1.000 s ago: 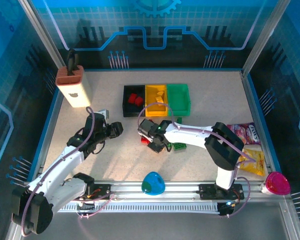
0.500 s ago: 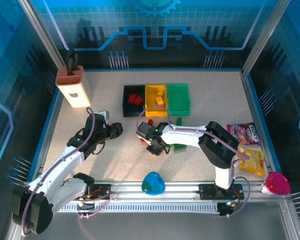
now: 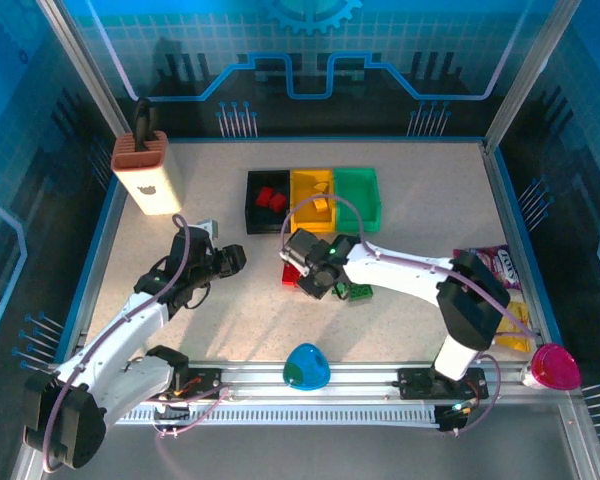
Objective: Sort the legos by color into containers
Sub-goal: Pick up the lego from the center of the table, then place the lego in the container.
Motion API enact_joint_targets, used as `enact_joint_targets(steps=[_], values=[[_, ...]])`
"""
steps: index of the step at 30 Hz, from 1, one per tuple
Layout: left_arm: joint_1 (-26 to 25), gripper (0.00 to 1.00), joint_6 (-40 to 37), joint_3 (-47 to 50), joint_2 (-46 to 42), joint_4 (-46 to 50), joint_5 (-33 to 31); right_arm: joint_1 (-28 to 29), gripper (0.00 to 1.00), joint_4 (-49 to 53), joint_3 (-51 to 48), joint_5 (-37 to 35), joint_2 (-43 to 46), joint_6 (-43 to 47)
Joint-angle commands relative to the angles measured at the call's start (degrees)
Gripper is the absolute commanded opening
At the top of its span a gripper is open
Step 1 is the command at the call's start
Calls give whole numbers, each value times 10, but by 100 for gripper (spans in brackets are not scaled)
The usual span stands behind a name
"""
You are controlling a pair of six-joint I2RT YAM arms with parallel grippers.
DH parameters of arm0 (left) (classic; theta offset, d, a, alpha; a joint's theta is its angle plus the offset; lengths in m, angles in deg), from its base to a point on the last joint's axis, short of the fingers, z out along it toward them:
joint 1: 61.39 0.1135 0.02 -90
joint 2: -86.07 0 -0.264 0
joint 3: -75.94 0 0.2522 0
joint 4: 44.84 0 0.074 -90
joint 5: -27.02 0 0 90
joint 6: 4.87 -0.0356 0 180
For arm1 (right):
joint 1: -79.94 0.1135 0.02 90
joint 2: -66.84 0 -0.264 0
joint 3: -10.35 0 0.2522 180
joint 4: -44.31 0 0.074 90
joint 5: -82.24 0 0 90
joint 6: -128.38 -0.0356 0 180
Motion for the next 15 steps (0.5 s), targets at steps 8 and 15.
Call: enact_joint_targets(steps=[8, 15], values=[[-14, 60, 12, 18, -3, -9, 16, -140, 23, 78, 186, 10, -43, -19], [-49, 60, 37, 50, -4, -18, 12, -192, 24, 100, 320, 45, -143, -21]])
